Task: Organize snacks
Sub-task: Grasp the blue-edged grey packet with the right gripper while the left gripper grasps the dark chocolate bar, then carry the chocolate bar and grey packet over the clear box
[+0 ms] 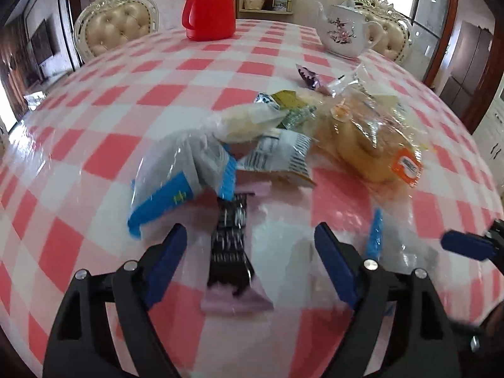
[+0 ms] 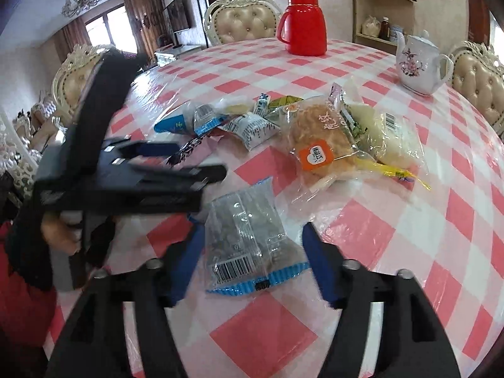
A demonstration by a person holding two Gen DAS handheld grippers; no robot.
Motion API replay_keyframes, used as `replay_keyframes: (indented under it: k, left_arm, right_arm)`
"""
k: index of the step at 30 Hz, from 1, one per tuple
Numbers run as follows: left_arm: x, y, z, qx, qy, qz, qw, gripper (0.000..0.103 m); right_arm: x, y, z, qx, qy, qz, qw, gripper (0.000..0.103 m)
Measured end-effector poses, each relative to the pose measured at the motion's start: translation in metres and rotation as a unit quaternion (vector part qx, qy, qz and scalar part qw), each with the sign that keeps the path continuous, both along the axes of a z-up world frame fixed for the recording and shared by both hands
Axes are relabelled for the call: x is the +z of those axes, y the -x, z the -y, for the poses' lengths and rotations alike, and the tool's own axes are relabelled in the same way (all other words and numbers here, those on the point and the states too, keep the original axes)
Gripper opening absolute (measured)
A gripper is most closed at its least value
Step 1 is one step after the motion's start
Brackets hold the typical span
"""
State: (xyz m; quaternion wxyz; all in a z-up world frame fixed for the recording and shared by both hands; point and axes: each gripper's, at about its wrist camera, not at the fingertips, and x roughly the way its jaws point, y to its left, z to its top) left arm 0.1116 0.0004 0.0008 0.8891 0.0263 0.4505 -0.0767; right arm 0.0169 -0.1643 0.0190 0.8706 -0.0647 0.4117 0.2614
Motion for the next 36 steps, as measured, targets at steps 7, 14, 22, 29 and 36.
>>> replay_keyframes:
  k: [7,14,22,29,36]
  left_arm:
    - [0.005,0.011,-0.009,-0.004,-0.01,0.005,0.9999,0.022]
    - [0.009,0.015,-0.013,-0.007,0.004,0.003,1.0,0.021]
    - [0.016,0.018,-0.029,0.022,0.033,0.015,0.9991,0.021]
    - [0.018,0.033,-0.044,0.047,0.068,0.021,0.9963,0.021]
    - [0.025,0.057,-0.053,0.064,0.1,0.048,0.9917,0.021]
  right_arm:
    - [-0.012,-0.006,-0.026,0.025,0.048,0.019,0.998,0.08]
    - [-0.028,-0.029,-0.024,-0.005,0.065,-0.013,0.998,0.076]
    - [-0.024,-0.012,-0.023,-0.015,0.026,0.0,1.0,0.05]
    - [-0.018,-0.001,-0.008,-0.067,-0.03,-0.008,0.997,0.05]
    - [-0.01,0.012,0.009,-0.098,-0.124,-0.027,0.987,0.05]
